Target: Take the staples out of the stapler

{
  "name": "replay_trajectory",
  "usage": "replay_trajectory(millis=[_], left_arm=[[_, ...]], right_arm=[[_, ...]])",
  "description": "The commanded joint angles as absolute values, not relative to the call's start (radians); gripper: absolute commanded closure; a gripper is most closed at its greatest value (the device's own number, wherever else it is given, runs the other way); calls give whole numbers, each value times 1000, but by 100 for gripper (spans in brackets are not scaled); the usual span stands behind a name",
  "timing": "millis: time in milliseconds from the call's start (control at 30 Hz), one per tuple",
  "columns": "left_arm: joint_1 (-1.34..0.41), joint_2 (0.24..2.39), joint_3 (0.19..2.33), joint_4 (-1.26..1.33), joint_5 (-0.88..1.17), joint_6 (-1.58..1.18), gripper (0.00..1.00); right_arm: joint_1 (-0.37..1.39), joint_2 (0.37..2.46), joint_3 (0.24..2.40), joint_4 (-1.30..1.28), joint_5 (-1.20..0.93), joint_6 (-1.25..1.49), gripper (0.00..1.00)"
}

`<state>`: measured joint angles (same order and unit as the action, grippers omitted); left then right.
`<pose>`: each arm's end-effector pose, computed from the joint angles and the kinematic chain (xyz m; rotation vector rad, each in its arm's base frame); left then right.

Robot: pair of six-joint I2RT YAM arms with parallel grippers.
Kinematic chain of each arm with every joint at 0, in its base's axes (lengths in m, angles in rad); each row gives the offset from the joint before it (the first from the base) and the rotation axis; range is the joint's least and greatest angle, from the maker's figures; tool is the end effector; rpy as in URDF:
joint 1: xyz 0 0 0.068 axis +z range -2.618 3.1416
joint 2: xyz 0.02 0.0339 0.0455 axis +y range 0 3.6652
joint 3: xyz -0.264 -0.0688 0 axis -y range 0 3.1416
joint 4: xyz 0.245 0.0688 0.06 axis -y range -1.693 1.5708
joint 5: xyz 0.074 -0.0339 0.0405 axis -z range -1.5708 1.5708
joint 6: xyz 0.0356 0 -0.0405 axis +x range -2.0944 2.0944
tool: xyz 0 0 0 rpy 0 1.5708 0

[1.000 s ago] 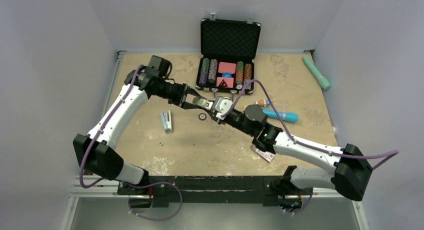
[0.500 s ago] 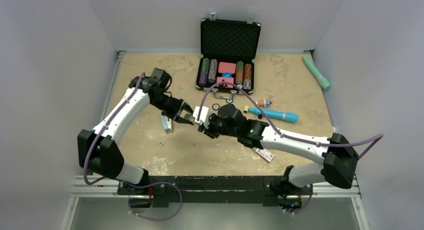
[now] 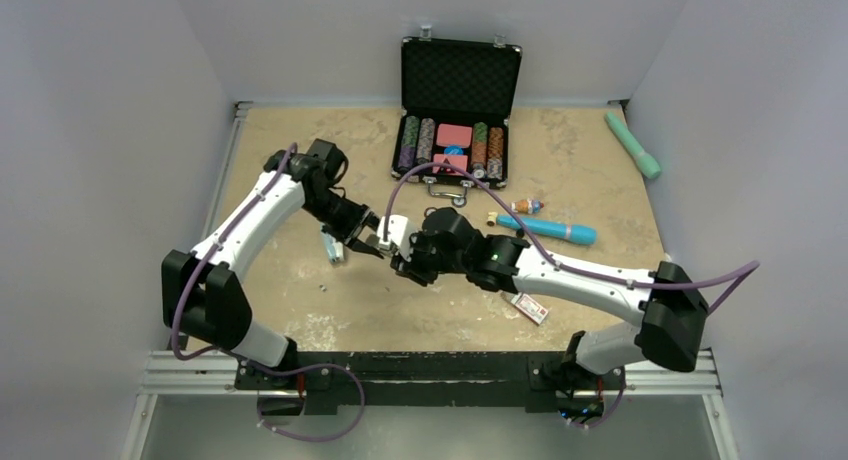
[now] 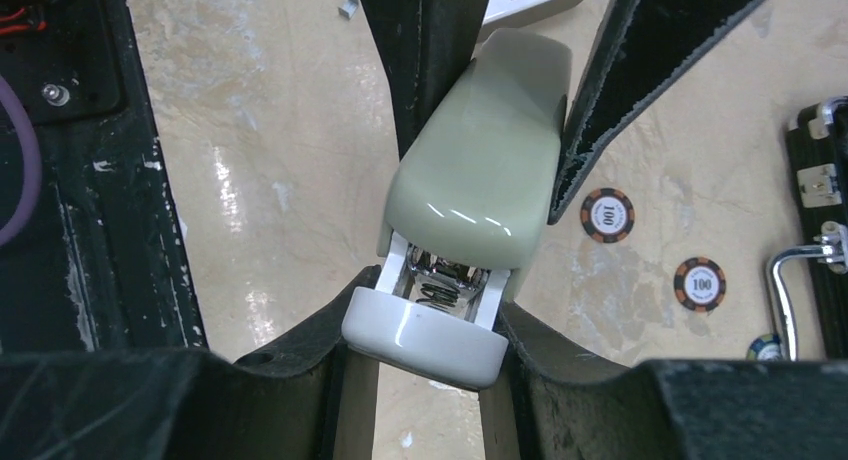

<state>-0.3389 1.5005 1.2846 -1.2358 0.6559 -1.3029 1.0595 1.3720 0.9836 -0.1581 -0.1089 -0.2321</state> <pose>0.2434 -0.1088 0.2815 1.1790 -2.3695 0.7291 0.1487 0.2729 0.2782 -1.3608 1.6951 0.5995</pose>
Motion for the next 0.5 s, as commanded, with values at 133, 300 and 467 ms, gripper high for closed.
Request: replay_trajectory(millis=[133, 300, 467], left_arm=[[-349, 1511, 1336, -1438, 251, -1022, 100], [-379, 1518, 1318, -1461, 140, -1019, 100], [-438, 1550, 1332, -1502, -22, -1030, 100]], right_arm=[[1048, 1477, 1219, -378, -107, -176, 100], [1050, 1538, 1289, -467, -94, -154, 100], [1059, 1602, 1321, -550, -103, -123, 100]])
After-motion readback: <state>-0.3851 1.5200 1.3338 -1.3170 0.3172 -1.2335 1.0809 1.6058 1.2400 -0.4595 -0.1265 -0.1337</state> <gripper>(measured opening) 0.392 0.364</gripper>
